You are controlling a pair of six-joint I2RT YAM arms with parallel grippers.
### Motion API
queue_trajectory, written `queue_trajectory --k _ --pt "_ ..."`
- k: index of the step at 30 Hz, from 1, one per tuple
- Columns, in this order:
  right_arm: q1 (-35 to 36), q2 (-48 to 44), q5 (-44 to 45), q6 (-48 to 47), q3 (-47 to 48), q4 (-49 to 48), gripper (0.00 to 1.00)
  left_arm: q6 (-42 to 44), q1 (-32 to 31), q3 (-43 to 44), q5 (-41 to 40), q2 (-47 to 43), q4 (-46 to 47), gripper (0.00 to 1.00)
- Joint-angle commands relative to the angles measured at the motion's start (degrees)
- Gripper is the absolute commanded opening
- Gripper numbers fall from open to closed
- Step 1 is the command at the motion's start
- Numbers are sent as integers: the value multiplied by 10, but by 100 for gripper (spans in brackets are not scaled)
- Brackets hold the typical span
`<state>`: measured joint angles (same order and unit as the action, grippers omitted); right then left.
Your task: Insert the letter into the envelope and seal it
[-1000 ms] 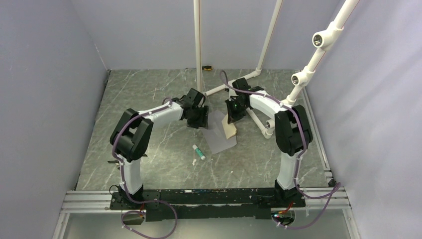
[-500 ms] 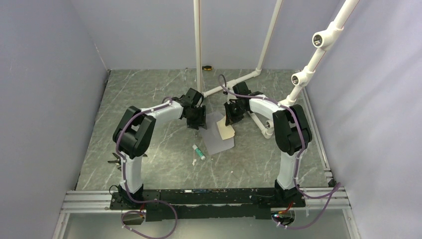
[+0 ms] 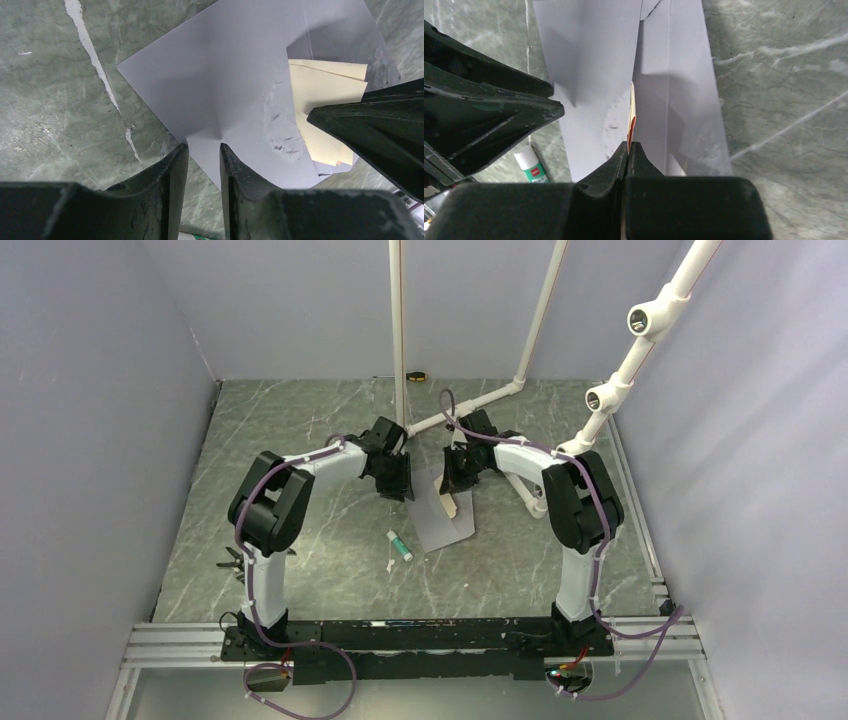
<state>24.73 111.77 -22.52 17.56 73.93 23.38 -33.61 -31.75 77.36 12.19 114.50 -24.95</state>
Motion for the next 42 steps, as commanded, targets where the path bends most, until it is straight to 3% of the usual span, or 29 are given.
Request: queue_trajectory --k 1,3,10,14,28,42 --pt "8 -2 -9 70 -3 -49 0 -8 2 -20 4 25 -20 36" --pt "8 -2 2 73 2 -38 2 -8 6 -21 1 24 -20 36" --pt "8 -20 66 62 20 7 49 2 13 -27 -5 28 -21 34" --pt "9 -31 93 65 16 21 60 4 15 -25 -9 34 -24 32" --pt "26 -18 139 75 13 49 51 5 15 -30 -1 39 -20 30" --pt "27 -2 14 95 -18 -38 54 -8 16 -36 33 46 3 27"
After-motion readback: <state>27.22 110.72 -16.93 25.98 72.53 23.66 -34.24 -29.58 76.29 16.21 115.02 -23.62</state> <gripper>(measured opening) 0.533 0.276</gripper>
